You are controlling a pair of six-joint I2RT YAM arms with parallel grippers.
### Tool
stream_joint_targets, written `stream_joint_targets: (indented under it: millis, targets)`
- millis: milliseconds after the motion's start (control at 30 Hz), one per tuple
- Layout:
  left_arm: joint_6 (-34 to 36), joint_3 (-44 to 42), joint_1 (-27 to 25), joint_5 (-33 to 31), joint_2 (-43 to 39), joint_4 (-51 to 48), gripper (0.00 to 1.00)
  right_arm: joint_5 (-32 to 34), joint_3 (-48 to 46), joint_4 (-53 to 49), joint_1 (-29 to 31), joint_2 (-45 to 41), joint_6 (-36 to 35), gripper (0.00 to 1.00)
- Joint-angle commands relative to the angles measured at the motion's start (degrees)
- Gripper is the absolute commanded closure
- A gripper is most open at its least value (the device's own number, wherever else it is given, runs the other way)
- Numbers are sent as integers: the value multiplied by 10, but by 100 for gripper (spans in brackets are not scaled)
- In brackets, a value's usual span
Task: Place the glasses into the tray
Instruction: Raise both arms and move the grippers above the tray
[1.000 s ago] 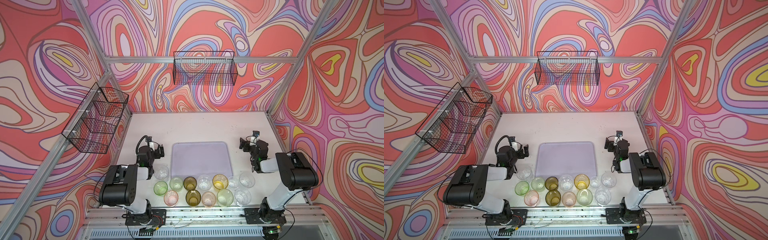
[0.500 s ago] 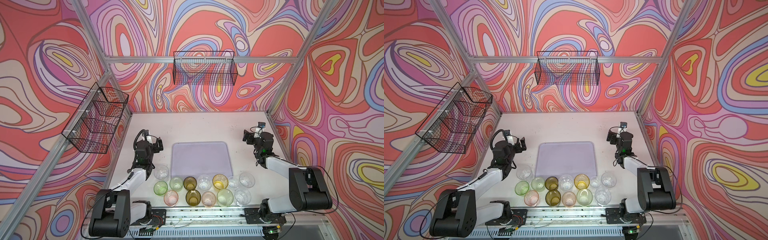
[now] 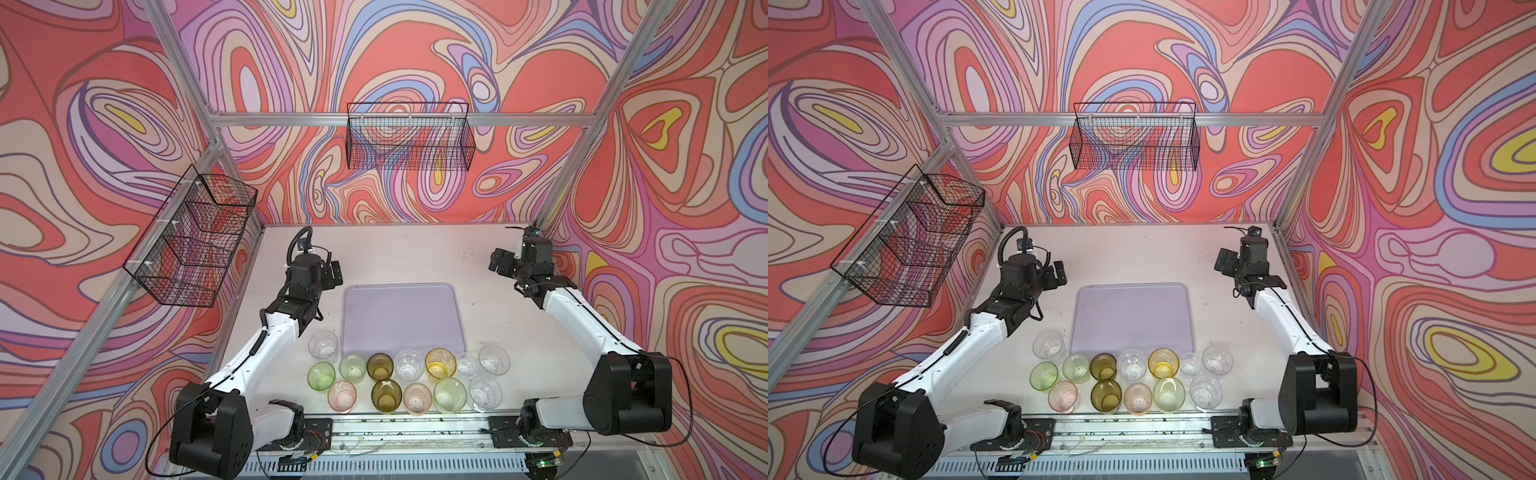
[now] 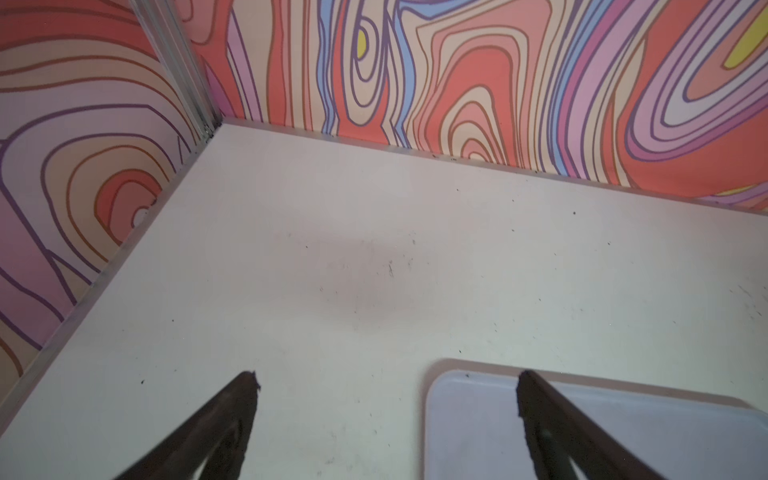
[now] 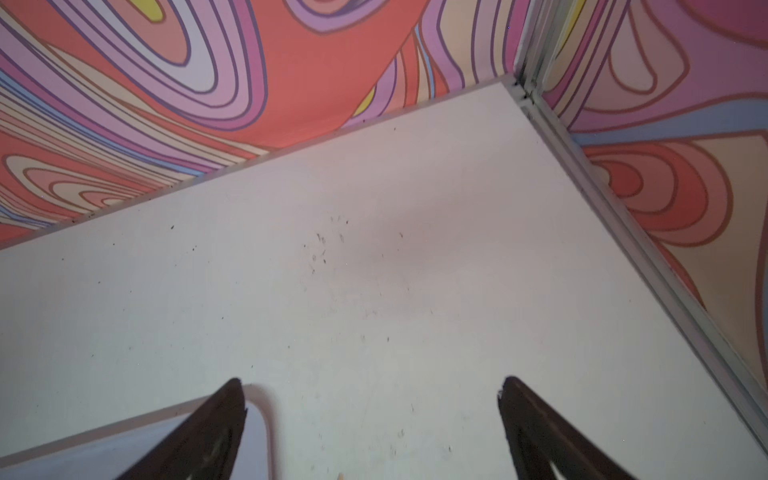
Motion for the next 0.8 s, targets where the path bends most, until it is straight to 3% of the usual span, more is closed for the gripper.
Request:
stream_joint_targets:
  millis: [0, 300, 467, 767]
  targets:
    - [-29, 73, -2, 17, 5, -153, 0, -7, 44, -179, 21, -19, 29, 2]
    - [33, 215, -2, 135, 41, -275, 0, -39, 114, -344, 86, -46, 73, 1]
    - [60, 214, -2, 192, 50, -266, 0, -10, 144, -431, 123, -51, 95, 2]
    - [106, 189, 6, 214, 33, -267, 0, -29, 153, -547, 165, -72, 152, 4]
